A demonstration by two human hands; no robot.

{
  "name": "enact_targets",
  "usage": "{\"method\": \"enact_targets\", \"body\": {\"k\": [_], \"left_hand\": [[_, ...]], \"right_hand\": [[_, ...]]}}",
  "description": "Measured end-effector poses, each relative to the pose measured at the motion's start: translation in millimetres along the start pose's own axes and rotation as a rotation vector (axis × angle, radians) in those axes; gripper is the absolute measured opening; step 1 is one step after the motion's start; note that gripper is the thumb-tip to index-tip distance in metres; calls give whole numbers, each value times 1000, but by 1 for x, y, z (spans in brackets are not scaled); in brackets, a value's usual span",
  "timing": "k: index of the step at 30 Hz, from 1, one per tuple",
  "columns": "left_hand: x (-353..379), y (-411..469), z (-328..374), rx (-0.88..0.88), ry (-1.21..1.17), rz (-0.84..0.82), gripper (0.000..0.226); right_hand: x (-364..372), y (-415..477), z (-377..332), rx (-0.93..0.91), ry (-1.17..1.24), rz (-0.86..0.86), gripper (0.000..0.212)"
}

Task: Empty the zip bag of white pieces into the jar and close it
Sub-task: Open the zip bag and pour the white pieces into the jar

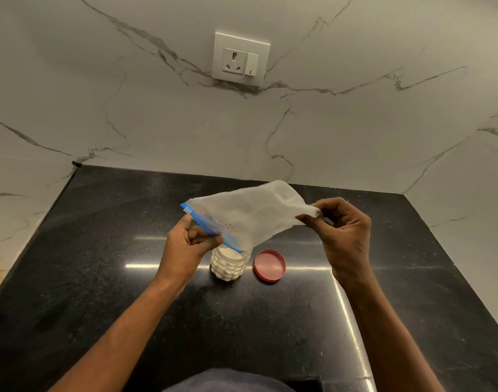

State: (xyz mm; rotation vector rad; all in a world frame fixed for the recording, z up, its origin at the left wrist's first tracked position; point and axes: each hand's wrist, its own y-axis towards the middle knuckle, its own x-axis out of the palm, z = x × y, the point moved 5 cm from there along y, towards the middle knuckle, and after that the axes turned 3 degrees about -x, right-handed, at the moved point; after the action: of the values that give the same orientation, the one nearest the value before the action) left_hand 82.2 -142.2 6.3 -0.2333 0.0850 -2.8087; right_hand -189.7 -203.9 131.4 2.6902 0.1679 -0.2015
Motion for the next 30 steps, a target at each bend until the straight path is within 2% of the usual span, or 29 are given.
{"method": "enact_targets", "body": {"k": [4,8,12,18,20,22,23,24,25,27,28,30], "left_hand": [[-3,2,-6,-33,8,2,50],[-4,3,-9,-47,-14,5,52],[-5,2,-7,-42,18,15,54],[-5,1,-7,-52,18,21,54],[-6,1,-6,-52,32,13,58],[-5,1,-6,-54,37,2,60],[-4,0,-6,-53,39,-4,60],[-2,-1,-6,-50,39,-11,59],[0,-2,-5,-46,41,-17,57],[5,-4,-4,-41,41,-26,55],[7,-4,-2,-38,35,-31,55],[8,-5,2,-21,37,-37,55]], "right_hand": [[3,6,3,-7,-29,-50,12],[6,9,-1,-59,-91,-103,21],[5,10,-9,-90,-116,-49,13],[9,10,-17,-115,-303,-186,15],[5,12,-20,-109,-419,-193,49],[10,13,-21,-64,-520,-324,87],[18,12,-22,-57,-544,-403,94],[25,12,-26,-85,-546,-453,88],[32,12,-29,-133,-522,-466,71],[39,18,-35,-242,-494,-404,30],[40,21,-36,-274,-497,-366,20],[44,25,-41,-303,-511,-300,34]]}}
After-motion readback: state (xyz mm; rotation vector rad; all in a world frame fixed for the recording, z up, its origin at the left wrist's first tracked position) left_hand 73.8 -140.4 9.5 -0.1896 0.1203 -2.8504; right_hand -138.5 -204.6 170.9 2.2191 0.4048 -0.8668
